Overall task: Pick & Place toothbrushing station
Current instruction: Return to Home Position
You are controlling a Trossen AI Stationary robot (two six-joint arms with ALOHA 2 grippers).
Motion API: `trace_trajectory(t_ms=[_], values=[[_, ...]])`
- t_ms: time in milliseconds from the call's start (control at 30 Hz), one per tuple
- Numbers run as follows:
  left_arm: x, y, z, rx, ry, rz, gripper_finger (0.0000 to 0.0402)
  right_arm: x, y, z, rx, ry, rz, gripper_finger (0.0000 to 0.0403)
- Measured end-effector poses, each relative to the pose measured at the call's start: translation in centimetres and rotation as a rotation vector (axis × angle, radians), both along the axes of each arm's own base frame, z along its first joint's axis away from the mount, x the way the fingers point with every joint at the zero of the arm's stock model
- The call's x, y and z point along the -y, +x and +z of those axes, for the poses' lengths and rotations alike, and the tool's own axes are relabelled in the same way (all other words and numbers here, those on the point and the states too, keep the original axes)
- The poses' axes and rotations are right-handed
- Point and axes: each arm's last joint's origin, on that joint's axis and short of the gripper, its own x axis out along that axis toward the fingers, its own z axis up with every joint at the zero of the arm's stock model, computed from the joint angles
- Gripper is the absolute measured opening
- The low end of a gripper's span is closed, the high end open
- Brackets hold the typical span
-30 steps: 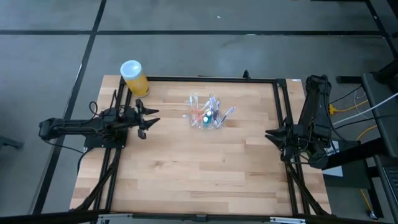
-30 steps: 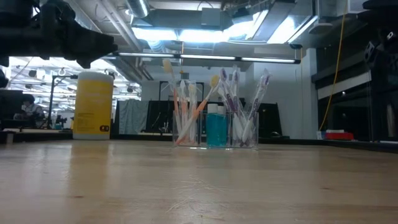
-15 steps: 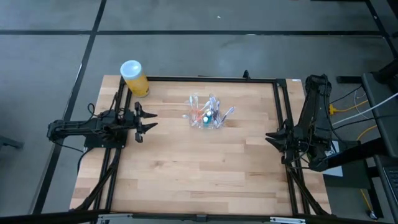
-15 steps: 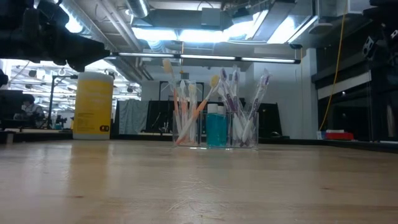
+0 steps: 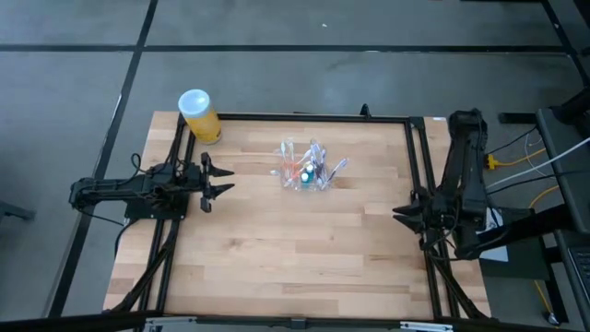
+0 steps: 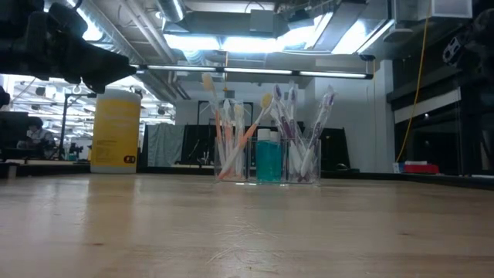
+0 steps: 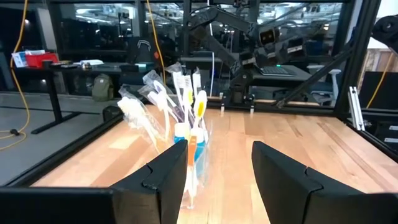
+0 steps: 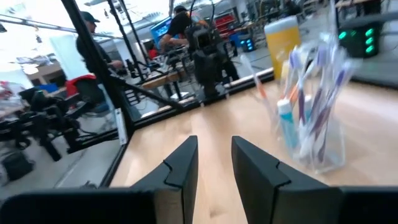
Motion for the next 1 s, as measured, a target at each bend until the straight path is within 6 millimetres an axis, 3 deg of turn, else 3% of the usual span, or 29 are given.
trace_trajectory(t_ms=[200,433,600,767,1000], values=[[0.0,0.0,0.0,0.000,0.000,-0.002,0.0175,1.1,-0.5,-3.8,0.002,0.060,0.047,0.0100],[0.0,0.0,0.0,0.000,0.000,-0.004,0.0175,0.6,-0.6,-4.0,-0.090,0.063,0.099,0.0100],[0.0,0.0,0.0,0.000,0.000,-0.004,0.0175,0.7,0.4,-4.0,-0.208,0.049,0.100,0.0100],[0.0,0.0,0.0,0.001,0.000,-0.004,0.0175,0.2,2.3,-4.0,-0.138,0.025,0.266,0.0100],[0.0,0.0,0.0,0.000,0.000,-0.006,0.0175,1.4,4.5,-2.7,-0.072,-0.070,0.422,0.0100]])
